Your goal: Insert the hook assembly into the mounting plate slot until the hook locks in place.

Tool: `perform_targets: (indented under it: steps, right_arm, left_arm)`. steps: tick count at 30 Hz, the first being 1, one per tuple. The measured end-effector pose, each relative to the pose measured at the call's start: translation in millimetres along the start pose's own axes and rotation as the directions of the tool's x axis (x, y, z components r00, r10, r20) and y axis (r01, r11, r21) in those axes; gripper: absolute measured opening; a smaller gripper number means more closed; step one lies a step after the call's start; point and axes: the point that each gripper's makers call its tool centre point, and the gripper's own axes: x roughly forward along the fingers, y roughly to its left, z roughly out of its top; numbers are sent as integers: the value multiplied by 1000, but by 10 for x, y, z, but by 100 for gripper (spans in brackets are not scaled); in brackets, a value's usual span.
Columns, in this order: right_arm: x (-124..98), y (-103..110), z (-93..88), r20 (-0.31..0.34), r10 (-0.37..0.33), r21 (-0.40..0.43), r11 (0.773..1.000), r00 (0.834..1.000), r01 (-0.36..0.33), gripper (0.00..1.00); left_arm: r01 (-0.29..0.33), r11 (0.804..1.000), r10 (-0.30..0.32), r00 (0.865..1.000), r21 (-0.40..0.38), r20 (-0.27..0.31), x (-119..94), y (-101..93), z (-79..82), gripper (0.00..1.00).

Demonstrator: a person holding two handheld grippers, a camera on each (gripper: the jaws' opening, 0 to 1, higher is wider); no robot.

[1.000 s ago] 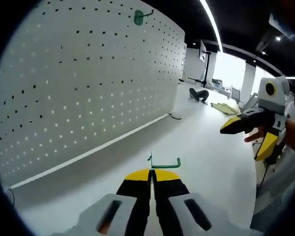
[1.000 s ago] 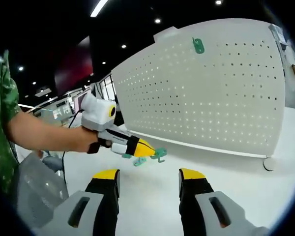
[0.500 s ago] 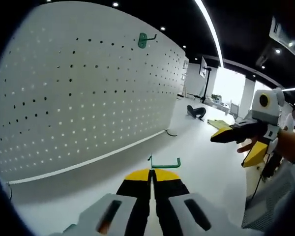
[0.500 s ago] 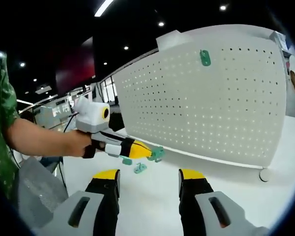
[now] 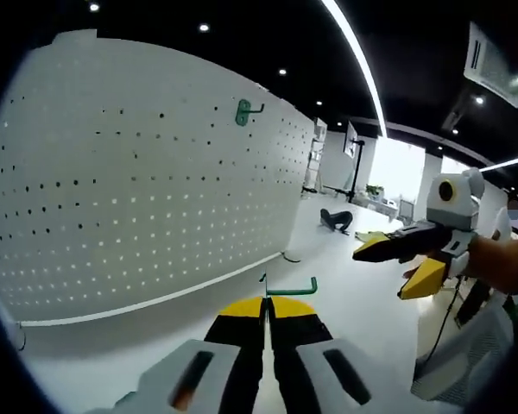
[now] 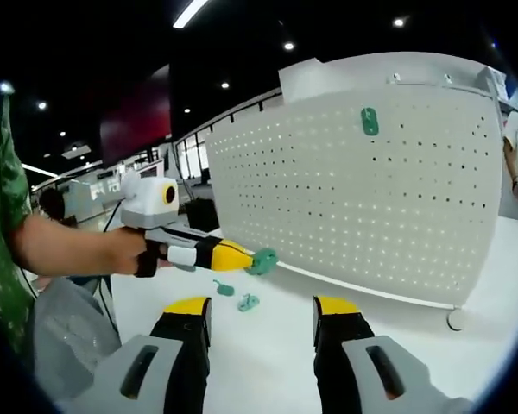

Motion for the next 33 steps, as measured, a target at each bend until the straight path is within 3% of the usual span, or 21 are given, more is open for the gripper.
perform_targets:
  steps: [13, 24, 33]
  right_arm:
    - [-58, 132, 186, 17, -7, -25, 1000, 1000, 8, 47]
    - [-38, 295, 401, 41, 4, -36, 999, 999, -3, 45]
    - [-65, 419, 537, 66, 16, -7, 1000, 998, -15, 42]
  left_arm:
    - [-3, 1000, 6, 994, -30, 106, -309, -77, 239, 2]
    - [10, 994, 14, 977, -112, 215, -536, -99, 384, 2]
    - [61, 992, -25, 953, -113, 300, -656, -202, 506, 2]
